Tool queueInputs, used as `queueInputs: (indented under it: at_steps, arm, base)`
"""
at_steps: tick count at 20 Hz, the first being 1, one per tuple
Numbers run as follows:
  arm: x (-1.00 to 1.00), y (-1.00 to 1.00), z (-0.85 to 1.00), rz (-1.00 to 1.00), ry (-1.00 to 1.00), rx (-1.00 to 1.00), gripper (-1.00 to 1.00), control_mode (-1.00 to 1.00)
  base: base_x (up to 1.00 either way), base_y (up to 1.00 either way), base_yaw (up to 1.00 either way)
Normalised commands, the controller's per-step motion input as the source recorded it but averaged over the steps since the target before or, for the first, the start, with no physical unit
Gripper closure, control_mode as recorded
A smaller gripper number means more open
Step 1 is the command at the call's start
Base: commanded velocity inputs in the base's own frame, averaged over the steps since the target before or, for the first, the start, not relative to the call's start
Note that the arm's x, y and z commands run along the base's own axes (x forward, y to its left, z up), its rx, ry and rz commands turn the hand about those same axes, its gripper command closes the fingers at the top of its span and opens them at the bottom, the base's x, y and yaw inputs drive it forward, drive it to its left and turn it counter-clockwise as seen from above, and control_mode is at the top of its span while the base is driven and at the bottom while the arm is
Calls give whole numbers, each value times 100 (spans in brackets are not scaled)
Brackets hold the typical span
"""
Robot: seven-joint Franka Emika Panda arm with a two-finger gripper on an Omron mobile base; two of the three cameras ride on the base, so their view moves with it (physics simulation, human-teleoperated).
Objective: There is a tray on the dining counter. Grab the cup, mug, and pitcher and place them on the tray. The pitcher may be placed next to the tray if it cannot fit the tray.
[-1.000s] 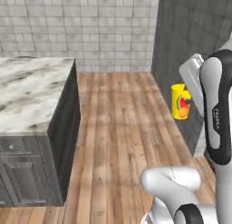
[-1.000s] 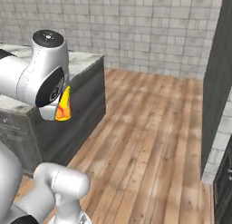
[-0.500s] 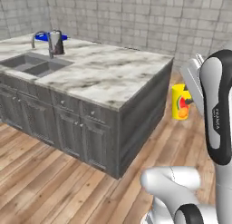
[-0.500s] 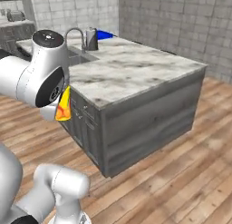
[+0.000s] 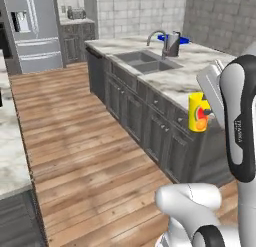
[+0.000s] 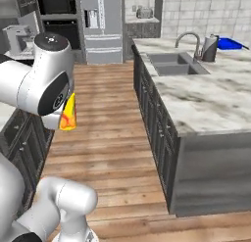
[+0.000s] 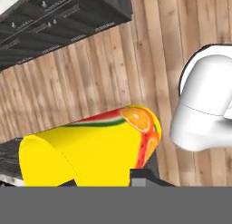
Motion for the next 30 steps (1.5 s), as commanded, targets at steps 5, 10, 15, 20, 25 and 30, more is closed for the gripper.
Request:
queueInputs:
  at_steps: [5,10,15,20,25,30]
  arm:
    - [0,0,0,0,0,0,100,100]
    - [0,0,0,0,0,0,100,100]
    - [0,0,0,0,0,0,100,100]
    - [0,0,0,0,0,0,100,100]
    - [0,0,0,0,0,0,100,100]
    - [0,0,0,0,0,0,100,100]
  base:
    - [11,-65,54]
    - [24,-100,16]
    - [35,-100,15]
    - [39,-100,12]
    - [33,-100,9]
    - [36,-100,8]
